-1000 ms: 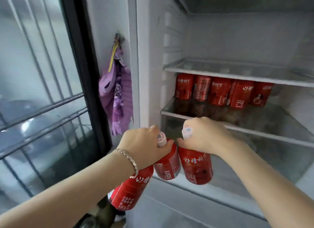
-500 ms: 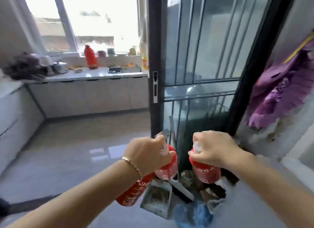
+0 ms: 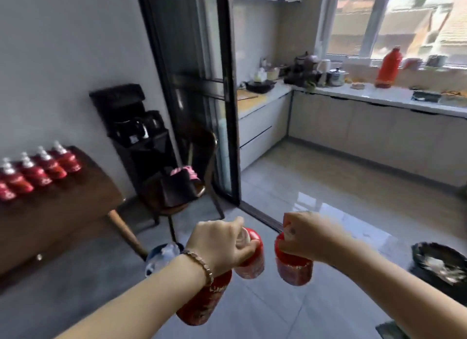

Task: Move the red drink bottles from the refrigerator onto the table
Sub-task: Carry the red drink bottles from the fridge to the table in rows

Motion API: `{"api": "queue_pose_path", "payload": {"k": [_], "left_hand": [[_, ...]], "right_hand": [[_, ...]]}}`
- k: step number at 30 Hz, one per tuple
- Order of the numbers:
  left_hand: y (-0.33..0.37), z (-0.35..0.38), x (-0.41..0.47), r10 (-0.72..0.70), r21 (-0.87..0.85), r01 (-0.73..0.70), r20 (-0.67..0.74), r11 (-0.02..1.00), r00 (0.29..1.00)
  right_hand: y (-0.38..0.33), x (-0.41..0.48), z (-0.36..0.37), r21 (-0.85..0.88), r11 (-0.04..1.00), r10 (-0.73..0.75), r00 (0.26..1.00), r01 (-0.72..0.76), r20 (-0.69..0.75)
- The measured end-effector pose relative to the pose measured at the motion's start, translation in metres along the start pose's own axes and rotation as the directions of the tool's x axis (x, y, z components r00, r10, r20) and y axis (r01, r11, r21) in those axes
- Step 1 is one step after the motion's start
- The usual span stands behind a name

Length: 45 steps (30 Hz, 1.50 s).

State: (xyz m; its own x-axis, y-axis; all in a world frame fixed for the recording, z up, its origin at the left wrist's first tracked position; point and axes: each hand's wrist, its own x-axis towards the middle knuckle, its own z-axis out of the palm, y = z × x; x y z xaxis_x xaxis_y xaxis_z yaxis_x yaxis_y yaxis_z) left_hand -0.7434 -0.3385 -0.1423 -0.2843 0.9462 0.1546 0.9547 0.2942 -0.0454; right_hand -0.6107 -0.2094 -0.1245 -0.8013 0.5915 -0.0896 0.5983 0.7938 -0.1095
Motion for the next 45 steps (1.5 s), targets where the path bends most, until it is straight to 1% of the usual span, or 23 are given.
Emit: {"api": "queue_pose_path", "payload": {"k": [1, 3, 5, 7, 9, 13, 16, 20, 24, 25, 28, 31, 34, 37, 41, 43, 45], "left_hand": [[-0.032, 0.004, -0.015, -0.066, -0.005, 0.066, 0.016, 0.998, 0.998], [-0.093, 0.009, -0.046, -0.202, -0.007, 0.203, 0.046, 0.979, 0.978], [-0.147, 0.009, -0.073, -0.312, 0.027, 0.311, 0.085, 0.95, 0.946], [-0.195, 0.008, -0.097, -0.408, 0.025, 0.407, 0.087, 0.913, 0.909], [-0.241, 0.01, -0.116, -0.506, 0.031, 0.505, 0.087, 0.863, 0.858], [-0.324, 0.017, -0.141, -0.674, 0.034, 0.674, 0.088, 0.738, 0.734], [-0.384, 0.024, -0.147, -0.748, 0.03, 0.749, 0.092, 0.662, 0.658], [-0.468, 0.035, -0.147, -0.817, 0.003, 0.825, 0.135, 0.566, 0.56], [-0.556, 0.045, -0.141, -0.878, 0.008, 0.886, 0.141, 0.463, 0.457], [-0.574, 0.049, -0.141, -0.886, 0.012, 0.893, 0.133, 0.45, 0.445], [-0.624, 0.057, -0.142, -0.903, 0.038, 0.907, 0.119, 0.419, 0.412], [-0.682, 0.072, -0.141, -0.916, 0.047, 0.919, 0.117, 0.391, 0.384], [-0.74, 0.094, -0.142, -0.914, 0.029, 0.918, 0.112, 0.395, 0.389], [-0.798, 0.12, -0.14, -0.901, 0.023, 0.909, 0.146, 0.417, 0.409], [-0.871, 0.151, -0.13, -0.854, -0.007, 0.876, 0.219, 0.482, 0.472], [-0.903, 0.164, -0.121, -0.827, -0.031, 0.858, 0.25, 0.513, 0.504], [-0.928, 0.172, -0.111, -0.799, -0.036, 0.838, 0.279, 0.545, 0.532]], "right_hand": [[-0.033, 0.017, 0.006, 0.014, 0.998, -0.056, 0.998, 0.055, 0.027], [-0.097, 0.05, 0.018, 0.008, 0.986, -0.168, 0.985, 0.168, 0.028], [-0.156, 0.078, 0.027, 0.013, 0.963, -0.271, 0.962, 0.271, 0.027], [-0.211, 0.104, 0.034, 0.035, 0.935, -0.355, 0.934, 0.353, 0.045], [-0.262, 0.131, 0.041, 0.041, 0.908, -0.418, 0.907, 0.416, 0.053], [-0.348, 0.187, 0.057, 0.067, 0.853, -0.522, 0.851, 0.518, 0.061], [-0.404, 0.235, 0.068, 0.085, 0.806, -0.592, 0.804, 0.586, 0.061], [-0.48, 0.31, 0.078, 0.101, 0.74, -0.672, 0.732, 0.664, 0.111], [-0.56, 0.39, 0.08, 0.119, 0.693, -0.721, 0.676, 0.711, 0.154], [-0.577, 0.404, 0.08, 0.125, 0.686, -0.727, 0.668, 0.717, 0.159], [-0.621, 0.444, 0.089, 0.172, 0.705, -0.71, 0.679, 0.688, 0.188], [-0.668, 0.487, 0.107, 0.197, 0.753, -0.657, 0.725, 0.627, 0.204], [-0.709, 0.523, 0.13, 0.208, 0.807, -0.59, 0.766, 0.552, 0.255], [-0.745, 0.555, 0.157, 0.203, 0.856, -0.517, 0.802, 0.475, 0.3], [-0.781, 0.596, 0.185, 0.191, 0.933, -0.354, 0.874, 0.306, 0.333], [-0.794, 0.616, 0.194, 0.216, 0.952, -0.283, 0.893, 0.216, 0.35], [-0.806, 0.636, 0.201, 0.238, 0.958, -0.242, 0.902, 0.163, 0.357]]}}
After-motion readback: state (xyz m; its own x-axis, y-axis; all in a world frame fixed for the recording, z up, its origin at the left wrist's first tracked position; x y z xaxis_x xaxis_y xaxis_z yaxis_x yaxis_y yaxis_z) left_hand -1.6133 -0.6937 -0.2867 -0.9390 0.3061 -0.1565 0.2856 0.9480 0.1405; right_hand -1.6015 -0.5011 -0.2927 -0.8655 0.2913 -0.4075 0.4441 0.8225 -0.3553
